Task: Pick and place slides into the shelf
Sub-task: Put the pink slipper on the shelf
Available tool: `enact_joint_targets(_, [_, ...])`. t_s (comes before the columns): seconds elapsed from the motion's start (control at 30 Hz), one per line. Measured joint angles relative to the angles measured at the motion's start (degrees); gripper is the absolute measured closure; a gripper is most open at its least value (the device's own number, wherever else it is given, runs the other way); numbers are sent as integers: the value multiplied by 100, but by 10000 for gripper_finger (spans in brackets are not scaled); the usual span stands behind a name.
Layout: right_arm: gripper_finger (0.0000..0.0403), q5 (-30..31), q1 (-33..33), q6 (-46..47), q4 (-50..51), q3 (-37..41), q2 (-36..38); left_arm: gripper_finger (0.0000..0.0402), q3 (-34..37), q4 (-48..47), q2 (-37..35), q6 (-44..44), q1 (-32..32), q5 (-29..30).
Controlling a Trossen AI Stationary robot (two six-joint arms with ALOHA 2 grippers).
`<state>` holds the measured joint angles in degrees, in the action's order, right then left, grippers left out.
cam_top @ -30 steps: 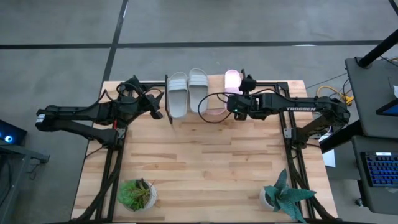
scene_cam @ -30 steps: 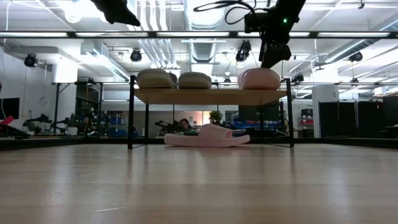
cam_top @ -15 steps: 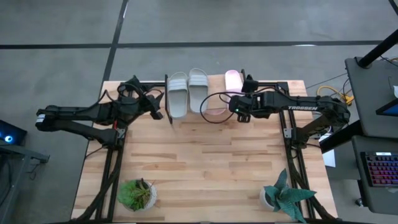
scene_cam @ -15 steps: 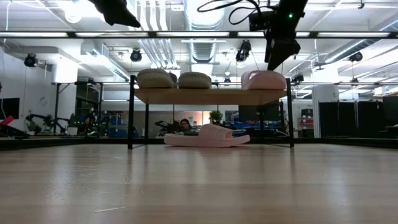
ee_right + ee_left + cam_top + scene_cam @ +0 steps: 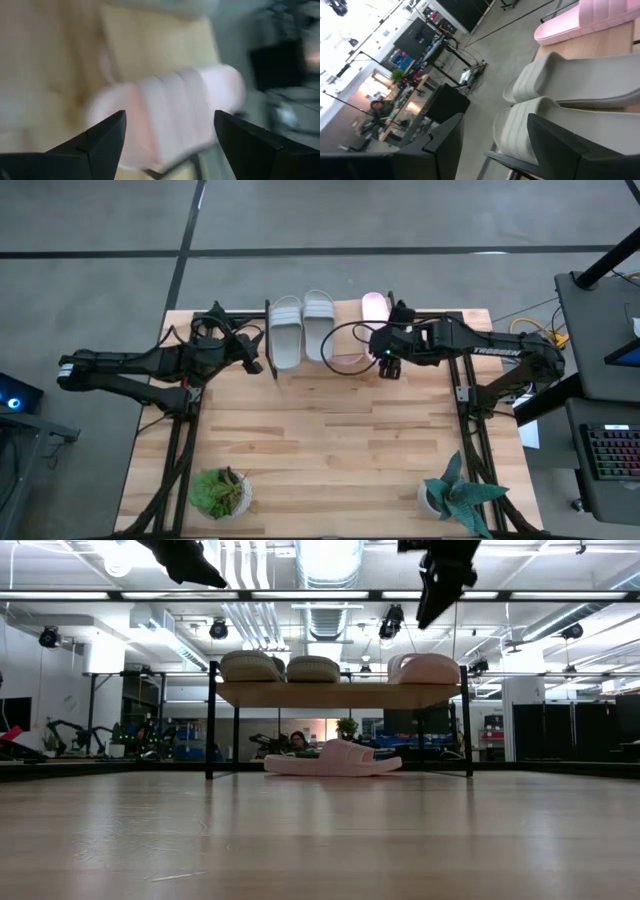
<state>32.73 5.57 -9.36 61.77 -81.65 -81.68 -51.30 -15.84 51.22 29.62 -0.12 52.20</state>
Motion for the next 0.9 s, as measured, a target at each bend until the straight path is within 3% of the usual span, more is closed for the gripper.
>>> enact_joint_targets(0.13, [123,-700,-298,-10,-421,-25,83,198,112,-19,0,-74,0,-34])
enact_joint_targets(0.53, [153,-648,-1806,-571,-2305,1360,94,198,184,-16,-70,-85,-1,36])
enact_joint_targets(0.9, [157,-356,-1833,-863,-3822,2928,-4,198,197,-14,-560,-249,-2,40])
